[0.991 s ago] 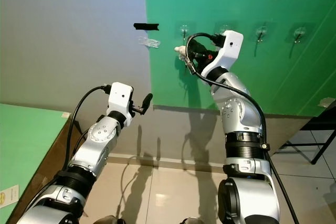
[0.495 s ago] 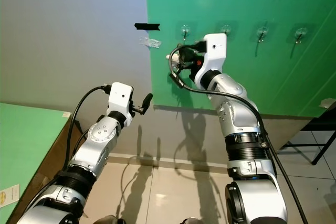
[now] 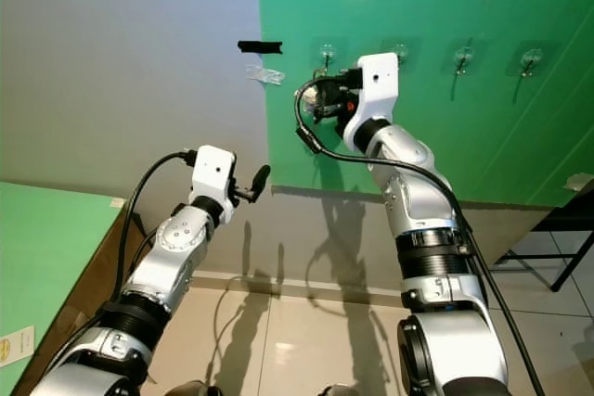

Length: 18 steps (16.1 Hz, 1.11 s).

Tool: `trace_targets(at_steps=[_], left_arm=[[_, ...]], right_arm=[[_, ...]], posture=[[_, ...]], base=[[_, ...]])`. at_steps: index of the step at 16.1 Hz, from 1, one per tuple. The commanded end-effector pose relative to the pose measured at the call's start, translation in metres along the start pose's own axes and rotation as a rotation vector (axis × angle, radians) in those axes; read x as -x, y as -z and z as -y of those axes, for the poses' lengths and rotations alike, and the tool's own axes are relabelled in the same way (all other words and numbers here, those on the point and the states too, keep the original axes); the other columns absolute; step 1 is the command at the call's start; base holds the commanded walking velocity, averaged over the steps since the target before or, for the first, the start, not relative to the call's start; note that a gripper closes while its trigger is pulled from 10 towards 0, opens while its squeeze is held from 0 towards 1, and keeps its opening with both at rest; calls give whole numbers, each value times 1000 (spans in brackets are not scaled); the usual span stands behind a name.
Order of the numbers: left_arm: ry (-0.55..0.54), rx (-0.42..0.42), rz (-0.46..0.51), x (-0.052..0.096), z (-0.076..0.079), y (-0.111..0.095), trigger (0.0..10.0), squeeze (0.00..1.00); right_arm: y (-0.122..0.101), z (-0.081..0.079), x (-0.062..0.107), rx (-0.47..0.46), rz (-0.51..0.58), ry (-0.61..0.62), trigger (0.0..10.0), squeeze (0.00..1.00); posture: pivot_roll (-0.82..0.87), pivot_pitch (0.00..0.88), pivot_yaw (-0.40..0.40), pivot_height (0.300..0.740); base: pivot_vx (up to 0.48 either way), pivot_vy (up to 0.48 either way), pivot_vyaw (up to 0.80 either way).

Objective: Hang keys on a hook

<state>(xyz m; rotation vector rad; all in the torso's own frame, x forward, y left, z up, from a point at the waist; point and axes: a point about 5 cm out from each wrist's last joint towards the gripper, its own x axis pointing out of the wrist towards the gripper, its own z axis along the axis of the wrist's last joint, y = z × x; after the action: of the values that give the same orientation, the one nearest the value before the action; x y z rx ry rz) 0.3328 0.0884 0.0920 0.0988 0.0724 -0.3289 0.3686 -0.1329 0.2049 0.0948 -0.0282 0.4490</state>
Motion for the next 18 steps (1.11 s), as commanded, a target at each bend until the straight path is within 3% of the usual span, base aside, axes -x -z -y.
trace_targets(at_steps=[1,9,13,18], left_arm=[[9,-13,7,-2,1,-4,10000,0],[5,-11,4,0,0,-3,10000,0],[7,-12,2,0,0,-2,10000,0],[7,-13,1,0,-1,-3,10000,0]], right_arm=[[-10,1,-3,20,36,-2,0,0],[-9,12,-4,-107,53,41,0,0],[-8,14,-4,-119,57,47,0,0],[-3,22,-4,-475,56,56,0,0]], posture=[[-131,0,4,740],[-129,0,5,740],[-129,0,10,740],[-125,0,10,740]], base=[[0,0,0],[0,0,0],[0,0,0],[0,0,0]])
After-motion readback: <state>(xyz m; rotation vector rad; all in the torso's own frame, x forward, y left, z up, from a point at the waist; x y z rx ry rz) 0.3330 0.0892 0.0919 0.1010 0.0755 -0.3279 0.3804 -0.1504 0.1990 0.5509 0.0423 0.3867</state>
